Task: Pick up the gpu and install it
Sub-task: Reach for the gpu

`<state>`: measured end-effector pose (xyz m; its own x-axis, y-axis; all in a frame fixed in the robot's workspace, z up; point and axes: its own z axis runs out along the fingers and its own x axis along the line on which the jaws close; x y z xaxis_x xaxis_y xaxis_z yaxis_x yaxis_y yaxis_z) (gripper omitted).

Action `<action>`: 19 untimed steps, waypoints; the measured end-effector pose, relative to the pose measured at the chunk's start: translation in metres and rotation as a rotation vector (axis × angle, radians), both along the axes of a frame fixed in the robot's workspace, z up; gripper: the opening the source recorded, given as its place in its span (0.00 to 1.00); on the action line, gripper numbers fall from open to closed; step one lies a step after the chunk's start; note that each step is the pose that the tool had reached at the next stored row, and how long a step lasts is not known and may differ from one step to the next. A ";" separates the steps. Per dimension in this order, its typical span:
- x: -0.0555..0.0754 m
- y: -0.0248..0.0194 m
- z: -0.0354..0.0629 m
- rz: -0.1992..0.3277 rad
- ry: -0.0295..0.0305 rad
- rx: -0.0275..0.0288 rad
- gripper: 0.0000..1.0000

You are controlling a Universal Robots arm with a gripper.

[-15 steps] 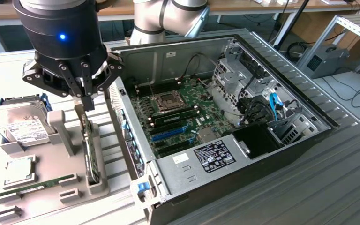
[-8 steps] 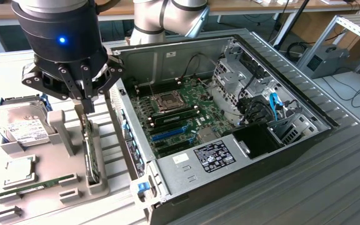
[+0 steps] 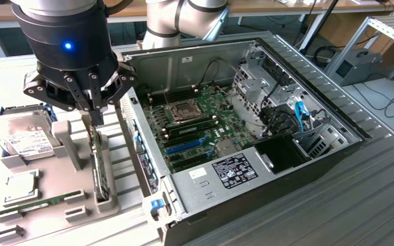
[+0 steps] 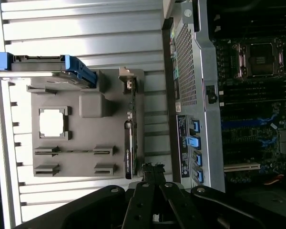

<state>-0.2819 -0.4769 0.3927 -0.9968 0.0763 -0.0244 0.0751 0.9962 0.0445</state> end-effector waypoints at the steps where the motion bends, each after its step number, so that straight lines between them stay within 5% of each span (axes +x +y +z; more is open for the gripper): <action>1: 0.000 -0.0006 0.0000 0.000 0.0000 0.0000 0.11; 19: -0.001 -0.0089 0.0000 0.000 0.0000 0.0000 0.11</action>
